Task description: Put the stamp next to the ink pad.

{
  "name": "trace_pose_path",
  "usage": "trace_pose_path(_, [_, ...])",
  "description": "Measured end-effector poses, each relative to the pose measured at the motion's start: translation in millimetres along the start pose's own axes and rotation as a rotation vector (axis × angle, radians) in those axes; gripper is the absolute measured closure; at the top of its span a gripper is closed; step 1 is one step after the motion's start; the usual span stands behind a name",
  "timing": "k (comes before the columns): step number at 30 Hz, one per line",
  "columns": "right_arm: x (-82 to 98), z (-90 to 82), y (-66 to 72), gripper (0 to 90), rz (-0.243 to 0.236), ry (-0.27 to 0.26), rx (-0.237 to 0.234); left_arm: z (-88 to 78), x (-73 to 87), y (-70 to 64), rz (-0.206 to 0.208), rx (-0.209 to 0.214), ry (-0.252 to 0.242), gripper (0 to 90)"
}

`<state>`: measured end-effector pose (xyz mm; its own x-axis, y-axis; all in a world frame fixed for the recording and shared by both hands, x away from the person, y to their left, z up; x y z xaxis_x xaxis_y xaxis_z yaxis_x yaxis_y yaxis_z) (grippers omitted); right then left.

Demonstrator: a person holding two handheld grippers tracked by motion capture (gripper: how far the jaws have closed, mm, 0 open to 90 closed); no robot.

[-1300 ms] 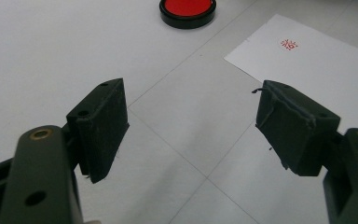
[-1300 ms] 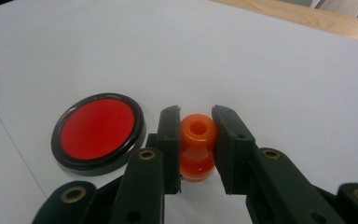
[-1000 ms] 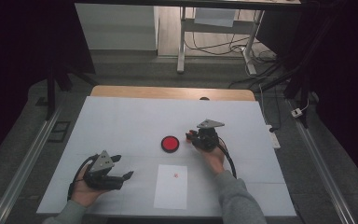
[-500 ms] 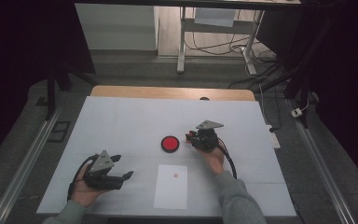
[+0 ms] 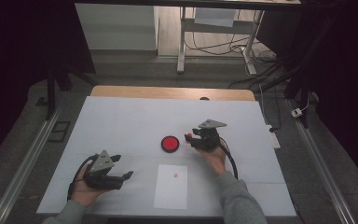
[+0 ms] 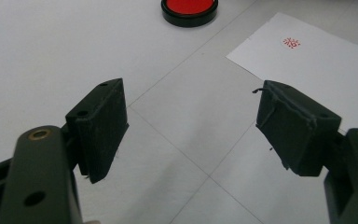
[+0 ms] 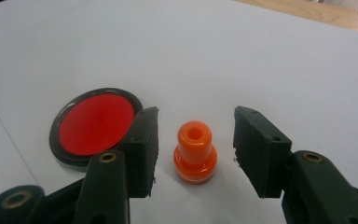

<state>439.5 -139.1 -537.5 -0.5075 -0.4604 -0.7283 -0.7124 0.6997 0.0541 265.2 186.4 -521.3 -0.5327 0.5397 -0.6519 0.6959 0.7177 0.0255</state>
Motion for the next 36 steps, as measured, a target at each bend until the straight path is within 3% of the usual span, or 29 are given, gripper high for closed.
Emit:
trace_pose_path(17, [6.3,-40.4,7.2,45.2,-0.036,-0.027,-0.053,-1.0,2.7,5.4,-0.019,-0.006,-0.002,24.3])
trace_pose_path(26, [27.5,-68.7,6.9,44.6,-0.040,-0.039,-0.061,-0.7,3.8,6.8,-0.025,-0.010,0.001,24.3])
trace_pose_path(36, [56.6,-102.0,0.3,44.7,-0.044,-0.050,-0.037,1.8,5.3,8.5,-0.033,-0.011,0.011,24.4])
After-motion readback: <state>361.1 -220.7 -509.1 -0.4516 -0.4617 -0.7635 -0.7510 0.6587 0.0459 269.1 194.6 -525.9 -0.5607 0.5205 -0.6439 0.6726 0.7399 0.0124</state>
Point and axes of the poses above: each handheld gripper's, and its own axes: z roughly forward along the jaws, x roughly out of its underside, y roughly to its left, the point moved 3 cm from there along z, roughly forward along the jaws, and after that the axes turned 11 degrees about y, right-handed, at the moved point
